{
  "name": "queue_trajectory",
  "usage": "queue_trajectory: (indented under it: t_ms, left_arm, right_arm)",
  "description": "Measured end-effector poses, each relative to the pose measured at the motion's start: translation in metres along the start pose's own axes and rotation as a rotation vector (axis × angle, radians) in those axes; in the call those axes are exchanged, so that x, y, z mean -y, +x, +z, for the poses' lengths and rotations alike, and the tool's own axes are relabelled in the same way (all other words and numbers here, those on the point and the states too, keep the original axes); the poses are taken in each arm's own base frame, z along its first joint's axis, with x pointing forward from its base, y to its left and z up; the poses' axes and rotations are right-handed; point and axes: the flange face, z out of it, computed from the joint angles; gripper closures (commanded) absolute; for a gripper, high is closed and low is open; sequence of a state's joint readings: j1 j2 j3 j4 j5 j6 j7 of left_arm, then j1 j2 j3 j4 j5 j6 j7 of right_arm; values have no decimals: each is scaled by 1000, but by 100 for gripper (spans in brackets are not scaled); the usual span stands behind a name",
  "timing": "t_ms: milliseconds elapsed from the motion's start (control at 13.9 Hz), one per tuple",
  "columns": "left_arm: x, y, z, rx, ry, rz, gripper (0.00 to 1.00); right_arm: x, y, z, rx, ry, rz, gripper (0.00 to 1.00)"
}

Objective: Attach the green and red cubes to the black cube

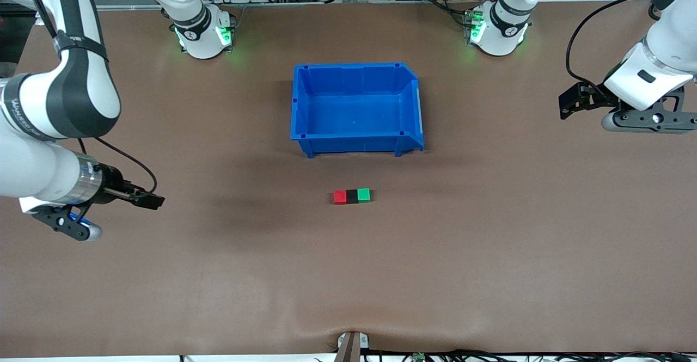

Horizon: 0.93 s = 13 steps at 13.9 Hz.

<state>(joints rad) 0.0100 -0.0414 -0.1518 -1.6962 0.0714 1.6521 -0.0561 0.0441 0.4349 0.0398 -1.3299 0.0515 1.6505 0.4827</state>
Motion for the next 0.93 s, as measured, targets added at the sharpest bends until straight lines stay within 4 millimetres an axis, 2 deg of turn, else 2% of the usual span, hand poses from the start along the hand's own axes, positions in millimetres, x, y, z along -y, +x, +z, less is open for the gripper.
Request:
queue_trajectory:
  t_ms: [933]
  left_arm:
    - [0,0,-3,-7,0,1,0]
  right_arm:
    - [-28,-18,-50,-18,-6,-146,0]
